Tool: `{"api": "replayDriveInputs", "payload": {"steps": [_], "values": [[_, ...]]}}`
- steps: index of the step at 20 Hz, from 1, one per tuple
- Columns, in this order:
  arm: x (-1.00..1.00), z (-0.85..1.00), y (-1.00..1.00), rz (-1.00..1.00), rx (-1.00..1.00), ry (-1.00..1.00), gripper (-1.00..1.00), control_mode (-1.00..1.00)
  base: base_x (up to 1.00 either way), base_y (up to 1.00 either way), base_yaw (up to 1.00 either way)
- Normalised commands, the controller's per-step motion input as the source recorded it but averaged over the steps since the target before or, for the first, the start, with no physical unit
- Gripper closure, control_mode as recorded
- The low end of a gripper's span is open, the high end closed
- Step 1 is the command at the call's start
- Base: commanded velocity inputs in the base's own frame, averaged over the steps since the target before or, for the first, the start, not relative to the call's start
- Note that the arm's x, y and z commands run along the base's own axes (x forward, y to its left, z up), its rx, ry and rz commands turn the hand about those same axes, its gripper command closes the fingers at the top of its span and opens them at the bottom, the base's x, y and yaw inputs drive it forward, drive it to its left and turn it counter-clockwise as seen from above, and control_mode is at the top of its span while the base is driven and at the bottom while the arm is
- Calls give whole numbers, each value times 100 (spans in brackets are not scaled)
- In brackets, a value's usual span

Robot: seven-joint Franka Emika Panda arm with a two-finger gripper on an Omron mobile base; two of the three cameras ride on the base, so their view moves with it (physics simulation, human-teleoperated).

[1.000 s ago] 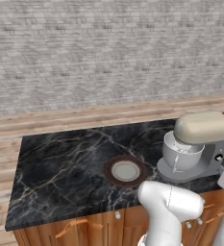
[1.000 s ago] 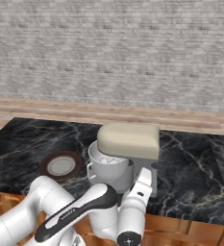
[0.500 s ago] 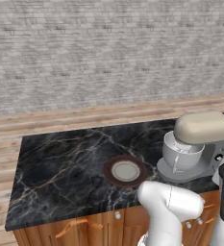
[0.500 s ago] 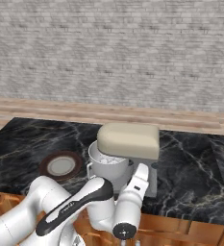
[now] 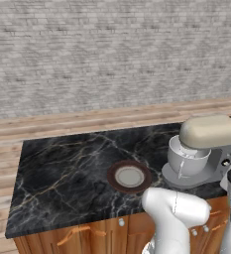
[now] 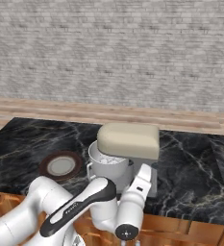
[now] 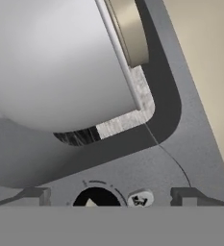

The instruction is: Add butter and sugar cubes to the stand mixer bowl and then turn on the stand mixer to begin making frosting.

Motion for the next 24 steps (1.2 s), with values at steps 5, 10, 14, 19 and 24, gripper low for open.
{"api": "replayDriveInputs", "payload": {"steps": [5, 10, 14, 19, 24], "values": [[0, 0, -5, 0, 0, 0, -100, -100, 0, 0, 0], [8, 0, 0, 0, 0, 0, -100, -100, 0, 0, 0], [14, -3, 0, 0, 0, 0, -100, -100, 0, 0, 0], [7, -8, -7, 0, 0, 0, -100, -100, 0, 0, 0], [0, -10, -15, 0, 0, 0, -100, -100, 0, 0, 0]]}}
